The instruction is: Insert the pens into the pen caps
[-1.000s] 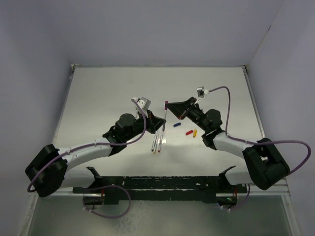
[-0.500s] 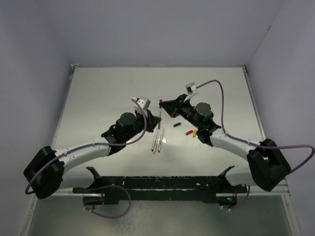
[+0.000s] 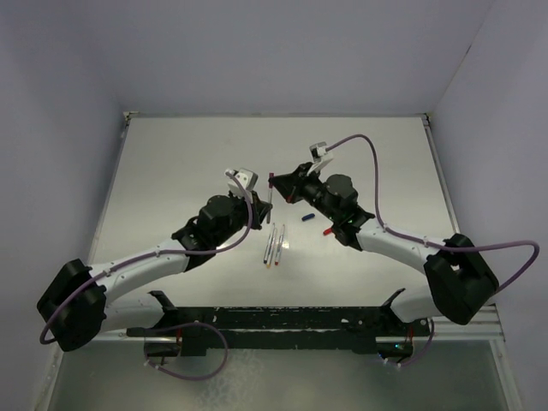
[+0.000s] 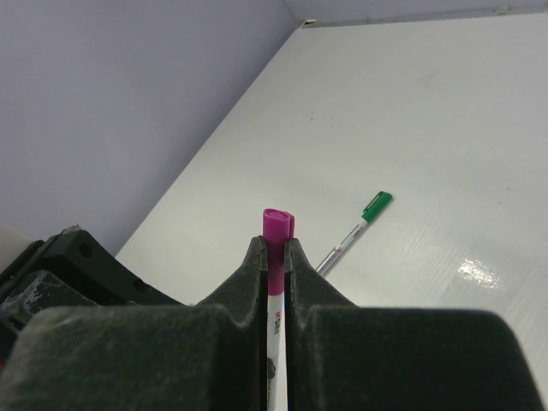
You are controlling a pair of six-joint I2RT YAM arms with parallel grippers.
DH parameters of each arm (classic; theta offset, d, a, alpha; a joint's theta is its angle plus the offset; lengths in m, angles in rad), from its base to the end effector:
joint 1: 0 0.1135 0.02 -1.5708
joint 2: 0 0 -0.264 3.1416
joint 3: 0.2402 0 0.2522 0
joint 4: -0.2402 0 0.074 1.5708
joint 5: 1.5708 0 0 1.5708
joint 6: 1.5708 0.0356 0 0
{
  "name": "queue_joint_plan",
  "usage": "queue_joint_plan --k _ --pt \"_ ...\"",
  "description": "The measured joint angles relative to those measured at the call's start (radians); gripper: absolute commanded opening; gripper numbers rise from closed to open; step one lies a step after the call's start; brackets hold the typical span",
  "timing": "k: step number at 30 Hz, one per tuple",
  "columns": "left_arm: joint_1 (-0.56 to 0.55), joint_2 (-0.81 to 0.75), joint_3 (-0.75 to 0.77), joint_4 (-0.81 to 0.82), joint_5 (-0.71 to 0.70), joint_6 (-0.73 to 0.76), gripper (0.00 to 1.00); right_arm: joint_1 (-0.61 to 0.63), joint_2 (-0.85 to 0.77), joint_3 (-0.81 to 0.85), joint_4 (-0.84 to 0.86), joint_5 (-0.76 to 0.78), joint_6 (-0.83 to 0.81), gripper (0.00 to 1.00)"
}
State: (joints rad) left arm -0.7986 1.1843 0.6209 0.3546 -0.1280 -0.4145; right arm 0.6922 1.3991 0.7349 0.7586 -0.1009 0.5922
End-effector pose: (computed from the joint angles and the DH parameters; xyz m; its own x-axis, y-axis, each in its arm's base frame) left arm 0.1892 -0.1878 0.2553 -0.3834 -0.1788 -0.9061 0.5124 0.7751 -0.3698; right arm 0.2392 0.2030 0.2802 -0.3373 0.4417 -0.8313 -0.6314 0.5488 0.5478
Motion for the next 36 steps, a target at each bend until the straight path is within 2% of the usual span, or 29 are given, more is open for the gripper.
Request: queue_joint_plan --k 3,11,14,18,26,36 --pt "0.002 -0.01 0.0 -0.023 -0.005 0.008 0.0 0.006 0.003 0.007 -0.013 0.006 0.0 0.01" --pt "0.008 -0.018 -0.013 -0.037 0.0 0.005 0.0 0.018 -0.001 0.038 -0.1 0.034 -0.021 0.33" --pt "0.013 -0.019 -0.028 -0.028 0.0 0.003 0.0 0.031 -0.002 0.038 -0.159 0.051 -0.03 0.4" --pt "0.013 -0.003 -0.038 -0.045 -0.013 0.002 0.0 0.036 -0.047 0.038 -0.208 0.09 -0.051 0.42" --pt "0.042 0.136 -0.027 -0.164 -0.098 -0.023 0.0 0.036 -0.27 0.033 -0.263 0.254 -0.115 0.42" --pt "0.165 0.366 0.155 -0.269 -0.141 -0.028 0.0 0.036 -0.377 -0.05 -0.424 0.394 -0.134 0.42"
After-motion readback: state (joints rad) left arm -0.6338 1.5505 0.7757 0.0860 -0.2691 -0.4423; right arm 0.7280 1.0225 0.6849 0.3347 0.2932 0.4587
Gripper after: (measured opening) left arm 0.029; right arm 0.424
